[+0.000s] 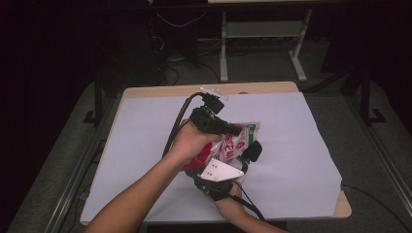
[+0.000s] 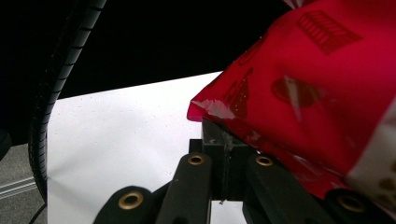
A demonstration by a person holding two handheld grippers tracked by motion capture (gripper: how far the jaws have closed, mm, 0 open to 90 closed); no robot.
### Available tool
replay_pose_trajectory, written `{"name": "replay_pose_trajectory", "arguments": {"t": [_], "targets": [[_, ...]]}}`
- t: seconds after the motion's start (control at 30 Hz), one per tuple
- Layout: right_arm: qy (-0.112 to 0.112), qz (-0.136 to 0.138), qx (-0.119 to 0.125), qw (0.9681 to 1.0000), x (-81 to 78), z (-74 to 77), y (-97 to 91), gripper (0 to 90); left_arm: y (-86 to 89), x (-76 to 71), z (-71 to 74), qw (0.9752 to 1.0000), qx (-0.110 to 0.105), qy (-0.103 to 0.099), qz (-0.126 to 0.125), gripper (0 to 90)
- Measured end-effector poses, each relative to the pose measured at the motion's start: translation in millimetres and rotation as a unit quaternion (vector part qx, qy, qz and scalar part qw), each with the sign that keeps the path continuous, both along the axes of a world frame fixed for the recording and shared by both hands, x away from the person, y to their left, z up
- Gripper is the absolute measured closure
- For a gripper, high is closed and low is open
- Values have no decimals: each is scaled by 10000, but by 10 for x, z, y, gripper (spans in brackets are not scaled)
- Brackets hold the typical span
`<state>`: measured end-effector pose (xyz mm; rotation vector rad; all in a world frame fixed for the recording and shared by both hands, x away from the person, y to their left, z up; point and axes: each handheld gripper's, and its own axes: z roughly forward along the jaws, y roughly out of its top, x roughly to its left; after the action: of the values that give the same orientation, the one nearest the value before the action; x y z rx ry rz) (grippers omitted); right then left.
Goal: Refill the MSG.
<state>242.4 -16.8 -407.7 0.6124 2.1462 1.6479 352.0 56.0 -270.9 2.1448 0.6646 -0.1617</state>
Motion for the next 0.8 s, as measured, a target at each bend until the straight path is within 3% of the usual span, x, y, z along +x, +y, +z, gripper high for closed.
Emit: {"name": "replay_pose_trajectory", "arguments": {"t": [0.8], "targets": [[-28, -4, 28, 10000, 1, 17, 4, 900, -24, 3, -11, 10000, -27, 15, 34, 899]]}}
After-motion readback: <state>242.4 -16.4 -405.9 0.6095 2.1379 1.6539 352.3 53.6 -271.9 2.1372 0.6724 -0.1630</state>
